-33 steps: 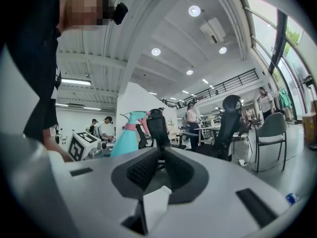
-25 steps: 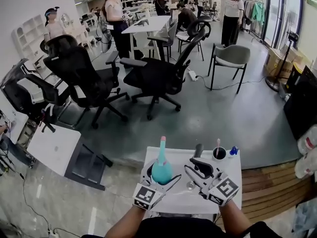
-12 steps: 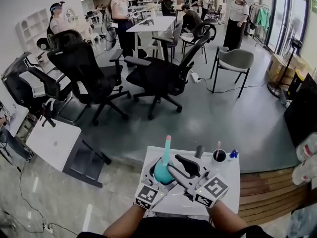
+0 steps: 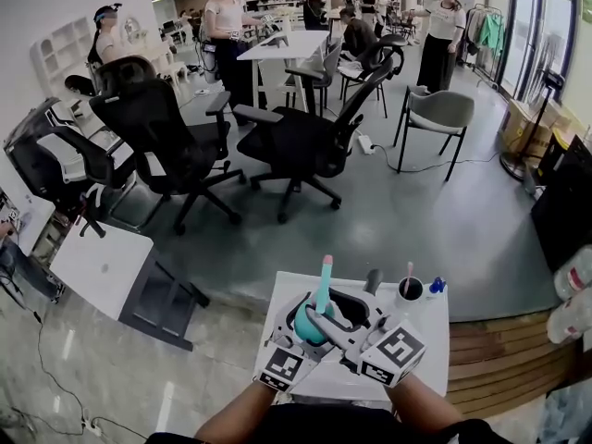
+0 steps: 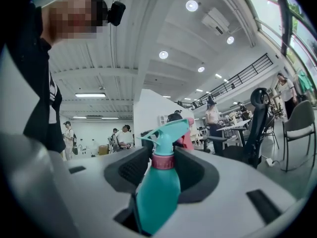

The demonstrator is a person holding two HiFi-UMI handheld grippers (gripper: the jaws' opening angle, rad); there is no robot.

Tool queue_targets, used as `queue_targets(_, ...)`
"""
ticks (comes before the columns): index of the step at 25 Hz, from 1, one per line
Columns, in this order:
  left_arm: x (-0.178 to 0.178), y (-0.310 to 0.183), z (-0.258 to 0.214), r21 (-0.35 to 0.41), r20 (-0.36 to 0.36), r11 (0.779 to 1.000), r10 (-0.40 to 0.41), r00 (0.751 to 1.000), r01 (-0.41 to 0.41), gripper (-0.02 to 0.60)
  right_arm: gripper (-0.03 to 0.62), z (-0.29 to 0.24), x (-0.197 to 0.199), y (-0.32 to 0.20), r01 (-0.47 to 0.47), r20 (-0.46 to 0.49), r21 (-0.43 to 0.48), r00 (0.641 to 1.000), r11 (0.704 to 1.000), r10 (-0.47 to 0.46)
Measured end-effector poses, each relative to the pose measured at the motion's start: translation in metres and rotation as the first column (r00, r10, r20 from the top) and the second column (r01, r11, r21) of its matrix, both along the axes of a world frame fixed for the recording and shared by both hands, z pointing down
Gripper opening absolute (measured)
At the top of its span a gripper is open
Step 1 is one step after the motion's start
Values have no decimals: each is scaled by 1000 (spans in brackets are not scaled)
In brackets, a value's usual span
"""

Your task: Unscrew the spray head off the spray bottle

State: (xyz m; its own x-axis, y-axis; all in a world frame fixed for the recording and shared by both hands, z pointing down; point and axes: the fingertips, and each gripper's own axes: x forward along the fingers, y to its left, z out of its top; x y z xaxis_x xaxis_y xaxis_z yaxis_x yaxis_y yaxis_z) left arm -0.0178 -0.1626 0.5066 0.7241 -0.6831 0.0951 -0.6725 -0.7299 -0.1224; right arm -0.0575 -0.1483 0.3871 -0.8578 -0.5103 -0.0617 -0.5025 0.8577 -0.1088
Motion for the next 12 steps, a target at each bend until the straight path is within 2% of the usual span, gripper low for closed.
queue_targets(5, 2, 2, -5, 11, 20, 1000, -6, 1000, 6, 456, 163, -4, 3, 1, -22, 12, -7, 1000, 1000, 22)
queue_targets(12, 9, 11, -5, 13, 19, 999, 45, 999, -45, 456, 147, -6, 11, 8, -20, 36, -4, 999, 1000, 20)
